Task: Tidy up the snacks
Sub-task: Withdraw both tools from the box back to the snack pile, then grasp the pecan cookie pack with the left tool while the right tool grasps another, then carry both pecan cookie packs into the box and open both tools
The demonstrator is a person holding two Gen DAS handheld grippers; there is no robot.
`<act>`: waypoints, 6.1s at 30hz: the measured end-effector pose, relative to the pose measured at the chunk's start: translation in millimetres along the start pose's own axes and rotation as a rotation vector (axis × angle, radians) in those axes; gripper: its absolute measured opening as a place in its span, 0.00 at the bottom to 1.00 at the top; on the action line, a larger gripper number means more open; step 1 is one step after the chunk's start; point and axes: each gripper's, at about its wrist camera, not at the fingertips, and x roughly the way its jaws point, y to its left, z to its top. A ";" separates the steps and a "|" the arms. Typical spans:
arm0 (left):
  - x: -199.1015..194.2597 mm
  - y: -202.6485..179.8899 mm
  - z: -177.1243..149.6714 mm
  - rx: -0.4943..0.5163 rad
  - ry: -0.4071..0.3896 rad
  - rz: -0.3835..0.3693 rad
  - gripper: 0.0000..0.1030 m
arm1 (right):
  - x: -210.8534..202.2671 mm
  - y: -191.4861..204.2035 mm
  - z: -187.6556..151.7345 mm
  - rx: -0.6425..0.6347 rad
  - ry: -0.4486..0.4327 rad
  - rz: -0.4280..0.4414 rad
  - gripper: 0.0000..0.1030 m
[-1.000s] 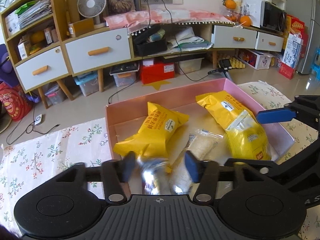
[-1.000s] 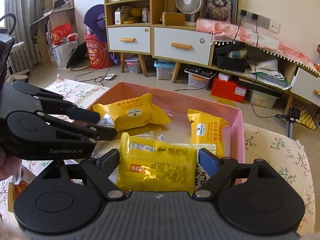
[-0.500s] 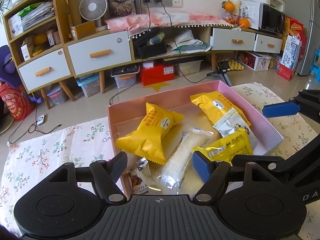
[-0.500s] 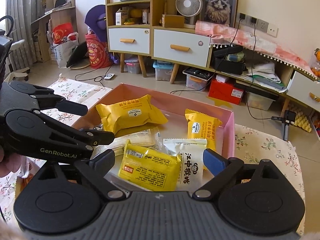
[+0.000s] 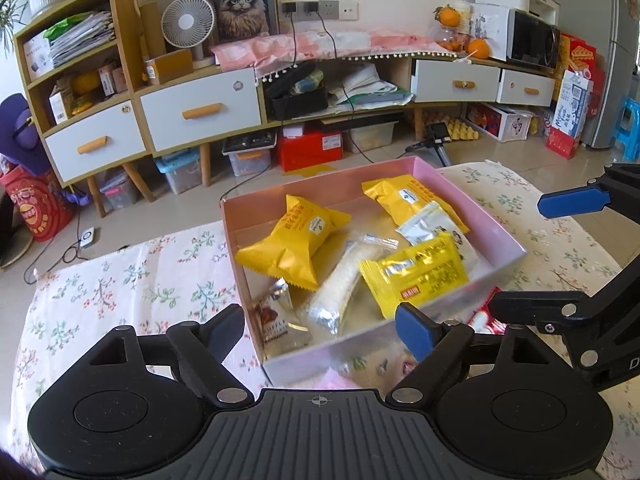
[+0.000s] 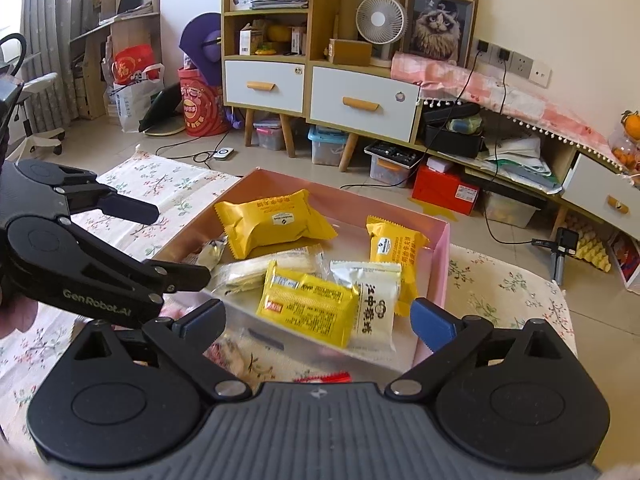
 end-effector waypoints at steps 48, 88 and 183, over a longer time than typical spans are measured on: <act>-28.1 10.0 -92.8 0.024 -0.005 -0.037 0.95 | -27.0 47.5 -65.3 -0.073 0.022 0.053 0.99; -15.1 21.9 -85.2 -0.082 0.083 -0.039 0.39 | -4.8 69.8 -53.3 -0.135 0.086 0.081 0.50; 85.6 5.0 44.8 -0.022 0.007 0.034 0.68 | 57.7 -43.9 44.5 0.204 -0.100 0.000 0.70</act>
